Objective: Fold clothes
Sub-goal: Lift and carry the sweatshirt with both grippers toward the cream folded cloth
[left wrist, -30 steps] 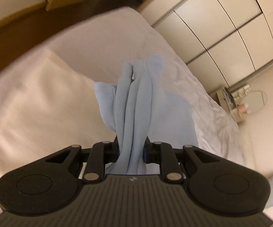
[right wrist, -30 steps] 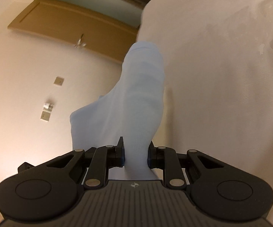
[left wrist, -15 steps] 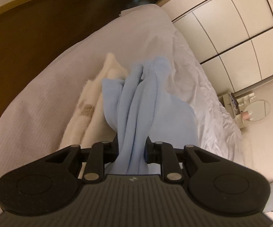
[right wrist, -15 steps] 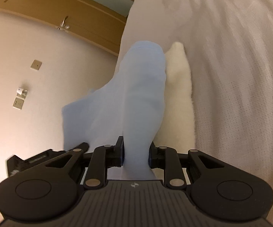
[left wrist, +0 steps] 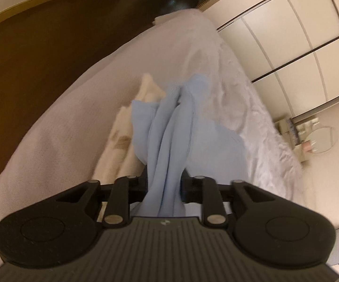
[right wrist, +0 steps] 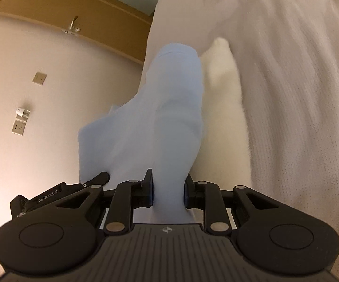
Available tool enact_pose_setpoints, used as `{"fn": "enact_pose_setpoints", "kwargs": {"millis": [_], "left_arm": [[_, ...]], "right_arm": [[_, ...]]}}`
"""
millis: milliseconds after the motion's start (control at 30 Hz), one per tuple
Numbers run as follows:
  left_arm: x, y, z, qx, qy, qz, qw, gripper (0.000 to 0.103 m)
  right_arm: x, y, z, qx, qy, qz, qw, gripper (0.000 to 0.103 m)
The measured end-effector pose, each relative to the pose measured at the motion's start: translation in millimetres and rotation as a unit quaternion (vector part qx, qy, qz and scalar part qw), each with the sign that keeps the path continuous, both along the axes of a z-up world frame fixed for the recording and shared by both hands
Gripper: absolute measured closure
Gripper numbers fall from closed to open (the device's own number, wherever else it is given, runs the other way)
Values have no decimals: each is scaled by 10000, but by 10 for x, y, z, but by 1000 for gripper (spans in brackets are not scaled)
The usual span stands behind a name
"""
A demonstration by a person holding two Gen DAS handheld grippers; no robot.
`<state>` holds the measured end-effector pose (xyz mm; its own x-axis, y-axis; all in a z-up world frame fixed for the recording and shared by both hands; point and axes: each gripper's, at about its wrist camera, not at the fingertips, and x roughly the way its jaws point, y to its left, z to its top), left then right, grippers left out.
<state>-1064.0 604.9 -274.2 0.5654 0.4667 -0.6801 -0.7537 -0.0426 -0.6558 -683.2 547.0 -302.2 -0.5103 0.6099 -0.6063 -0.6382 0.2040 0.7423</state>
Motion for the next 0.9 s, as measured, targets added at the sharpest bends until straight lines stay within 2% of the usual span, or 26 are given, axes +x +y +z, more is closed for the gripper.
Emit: {"fn": "enact_pose_setpoints", "kwargs": {"millis": [33, 67, 133, 233, 267, 300, 333, 400, 533, 633, 700, 767, 900], "left_arm": [[-13, -14, 29, -2, 52, 19, 10000, 72], [-33, -53, 102, 56, 134, 72, 9999, 73], [-73, -191, 325, 248, 442, 272, 9983, 75], [1, -477, 722, 761, 1112, 384, 9901, 92], [70, -591, 841, 954, 1257, 311, 9870, 97], [144, -694, 921, 1099, 1313, 199, 9850, 101], [218, -778, 958, 1176, 1348, 67, 9839, 103], [395, -918, 932, 1261, 1595, -284, 9787, 103], [570, -997, 469, 1053, 2402, -630, 9629, 103], [474, -931, 148, 936, 2276, -488, 9680, 100], [478, -901, 158, 956, 2330, -474, 9666, 100], [511, -912, 296, 989, 2427, -515, 9637, 102], [544, -870, 751, 1455, 2403, -504, 9584, 103]], "right_arm": [[5, -17, 11, -21, -131, 8, 9999, 50], [2, -47, 80, 49, -386, 39, 9992, 41], [-9, -120, 271, 272, -1005, 121, 9945, 42], [-22, -312, 551, 776, -1956, 421, 9767, 43], [-32, -381, 632, 960, -2211, 543, 9690, 55], [-61, -453, 685, 1104, -2361, 690, 9630, 62], [-98, -526, 725, 1229, -2463, 847, 9576, 75], [-185, -677, 772, 1531, -2586, 1136, 9470, 83], [-729, -710, 661, 1876, -2913, 1815, 9203, 85], [-918, -615, 376, 1750, -3216, 2241, 9032, 87], [-940, -535, 294, 1734, -3258, 2388, 8982, 89], [-923, -469, 395, 1716, -3188, 2549, 8966, 89], [-702, -408, 681, 1821, -2926, 2374, 9082, 85]]}}
